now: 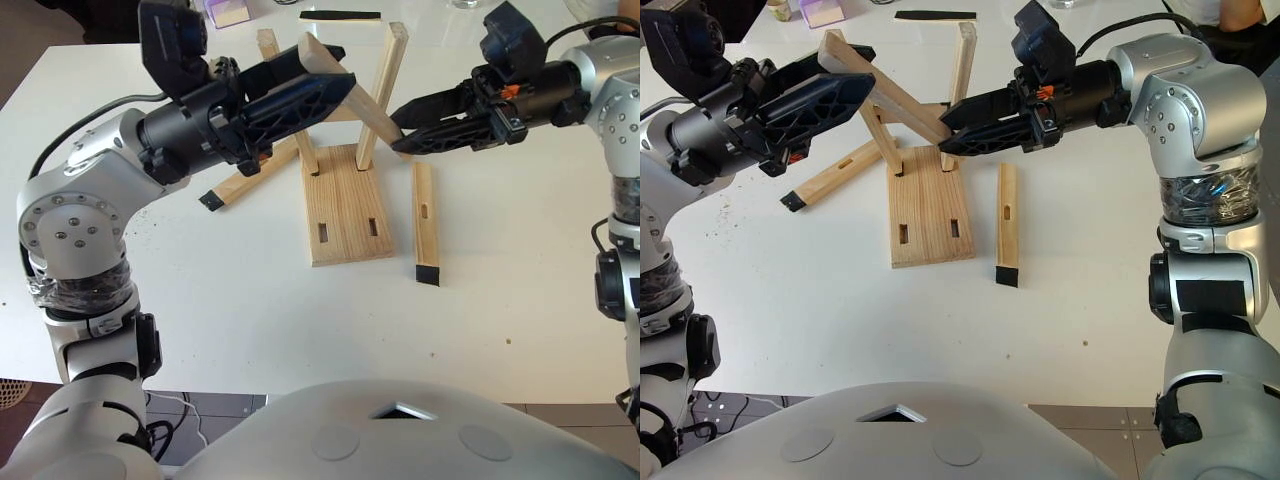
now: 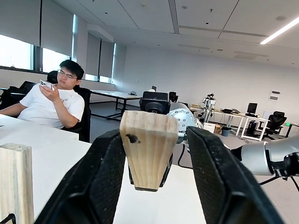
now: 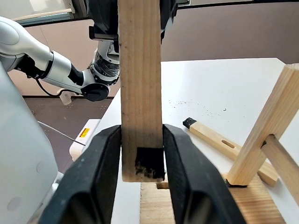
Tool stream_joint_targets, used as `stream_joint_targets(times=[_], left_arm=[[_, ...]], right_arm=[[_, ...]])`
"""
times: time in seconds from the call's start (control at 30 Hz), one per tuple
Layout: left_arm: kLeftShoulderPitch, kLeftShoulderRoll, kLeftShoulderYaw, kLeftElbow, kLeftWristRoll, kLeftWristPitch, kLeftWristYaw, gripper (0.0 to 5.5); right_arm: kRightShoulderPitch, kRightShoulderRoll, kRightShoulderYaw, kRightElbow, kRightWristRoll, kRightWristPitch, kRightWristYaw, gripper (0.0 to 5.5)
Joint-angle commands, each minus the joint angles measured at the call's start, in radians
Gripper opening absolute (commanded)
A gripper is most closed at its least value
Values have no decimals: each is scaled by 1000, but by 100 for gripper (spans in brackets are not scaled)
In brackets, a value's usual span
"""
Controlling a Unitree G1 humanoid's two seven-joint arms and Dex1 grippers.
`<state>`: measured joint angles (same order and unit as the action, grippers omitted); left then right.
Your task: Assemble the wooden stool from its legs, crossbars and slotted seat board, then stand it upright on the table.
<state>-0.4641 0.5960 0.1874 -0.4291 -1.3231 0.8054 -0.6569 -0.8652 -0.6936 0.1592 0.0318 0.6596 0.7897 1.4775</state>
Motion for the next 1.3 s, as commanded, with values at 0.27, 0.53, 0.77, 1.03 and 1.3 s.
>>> stream_joint_targets(times=[0.27, 0.53, 0.77, 1.03, 1.3], left_arm=[[21, -11, -36, -22, 80, -19, -38, 134], [79, -12, -18, 12, 180, -68, -41, 132], [196, 205, -44, 260, 605, -333, -262, 132], [9, 210, -101, 937, 972, -707, -277, 132], [-142, 92, -108, 1259, 1076, -867, -251, 132]], right_arm=[[-19, -6, 39, 8, -56, -45, 60, 131], [44, 25, 3, 52, -135, -209, -15, 249], [145, 64, -86, 124, -235, -397, -219, 255], [280, 146, -128, 78, -263, -479, -416, 255], [271, 201, -105, 128, -303, -522, -473, 255]])
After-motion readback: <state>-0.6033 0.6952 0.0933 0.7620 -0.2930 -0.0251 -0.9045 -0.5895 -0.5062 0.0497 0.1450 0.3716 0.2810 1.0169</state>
